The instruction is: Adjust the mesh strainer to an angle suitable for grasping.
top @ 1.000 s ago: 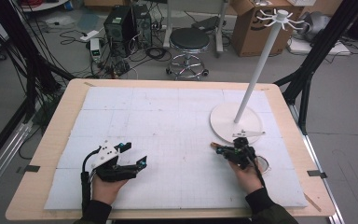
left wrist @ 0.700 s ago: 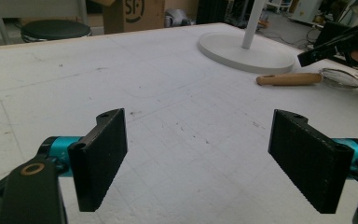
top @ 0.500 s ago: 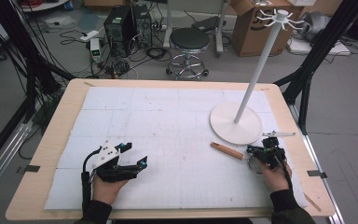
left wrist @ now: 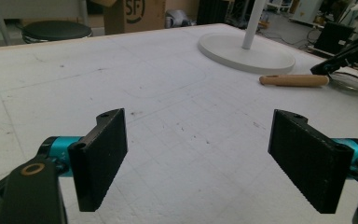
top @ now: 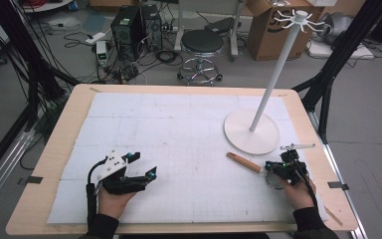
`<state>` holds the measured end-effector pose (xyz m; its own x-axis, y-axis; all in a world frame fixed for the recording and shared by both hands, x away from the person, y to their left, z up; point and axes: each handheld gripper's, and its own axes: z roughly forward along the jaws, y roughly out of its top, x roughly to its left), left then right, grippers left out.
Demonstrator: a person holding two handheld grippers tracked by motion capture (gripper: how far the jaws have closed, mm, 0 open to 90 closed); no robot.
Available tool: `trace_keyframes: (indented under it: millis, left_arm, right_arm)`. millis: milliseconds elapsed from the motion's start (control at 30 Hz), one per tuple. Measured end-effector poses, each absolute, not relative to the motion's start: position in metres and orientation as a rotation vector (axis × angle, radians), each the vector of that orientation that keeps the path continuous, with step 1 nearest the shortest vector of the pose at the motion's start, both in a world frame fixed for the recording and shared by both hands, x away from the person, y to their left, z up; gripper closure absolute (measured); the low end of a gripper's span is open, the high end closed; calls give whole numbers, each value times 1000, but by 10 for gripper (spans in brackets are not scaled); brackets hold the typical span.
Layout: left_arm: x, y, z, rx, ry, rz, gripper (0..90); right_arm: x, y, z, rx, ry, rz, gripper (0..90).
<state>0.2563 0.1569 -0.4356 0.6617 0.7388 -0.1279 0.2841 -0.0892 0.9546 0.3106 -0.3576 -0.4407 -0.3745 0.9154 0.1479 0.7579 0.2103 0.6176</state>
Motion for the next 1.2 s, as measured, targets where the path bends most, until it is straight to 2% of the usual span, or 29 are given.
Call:
trace_keyframes:
  millis: [500,1067,1100,1200]
  left_arm:
    - [256,156,-435,1667,844,467,200]
    - [255,159,-435,1665,847,471,201]
    - [255,159,-435,1665,848,470,201]
    - [255,158,-435,1666,848,473,201]
  right_arm:
    - [276,-357,-440,1591,2281,939,896]
    - [265,-355,-440,1582,2318,960,896]
    - [264,-355,-439,1582,2316,963,889]
    - [264,-360,-435,1545,2216,1004,713]
